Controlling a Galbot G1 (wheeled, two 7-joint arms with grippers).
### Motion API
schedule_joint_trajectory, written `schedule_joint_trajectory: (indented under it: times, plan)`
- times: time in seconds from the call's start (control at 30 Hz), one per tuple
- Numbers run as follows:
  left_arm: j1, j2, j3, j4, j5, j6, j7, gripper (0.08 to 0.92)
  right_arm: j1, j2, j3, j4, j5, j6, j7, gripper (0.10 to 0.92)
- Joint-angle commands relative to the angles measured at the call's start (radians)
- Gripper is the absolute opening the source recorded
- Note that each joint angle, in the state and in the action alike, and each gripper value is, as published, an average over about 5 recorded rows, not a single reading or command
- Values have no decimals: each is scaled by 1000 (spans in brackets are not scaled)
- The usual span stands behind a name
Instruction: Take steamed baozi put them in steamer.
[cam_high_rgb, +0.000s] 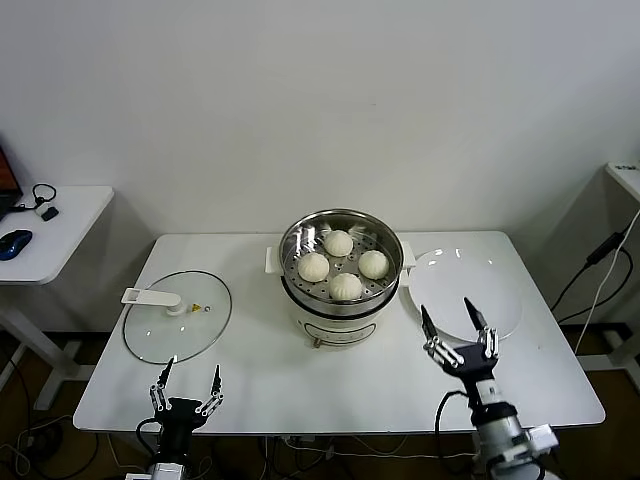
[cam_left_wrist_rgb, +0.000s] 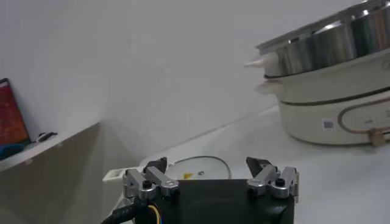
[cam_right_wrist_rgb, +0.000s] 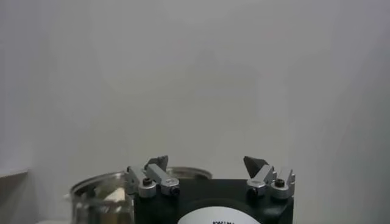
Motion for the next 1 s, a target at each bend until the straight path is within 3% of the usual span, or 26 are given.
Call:
schedule_joint_trajectory:
  times: [0.03,1.0]
  plan:
    - [-5,-49,-4,-8,-11,5,-1,823,-205,83,-80,6,-107,151,3,823]
    - [-6,-49,-19,-31,-30,2,5,823,-217,80,-114,5,-112,151,-1,823]
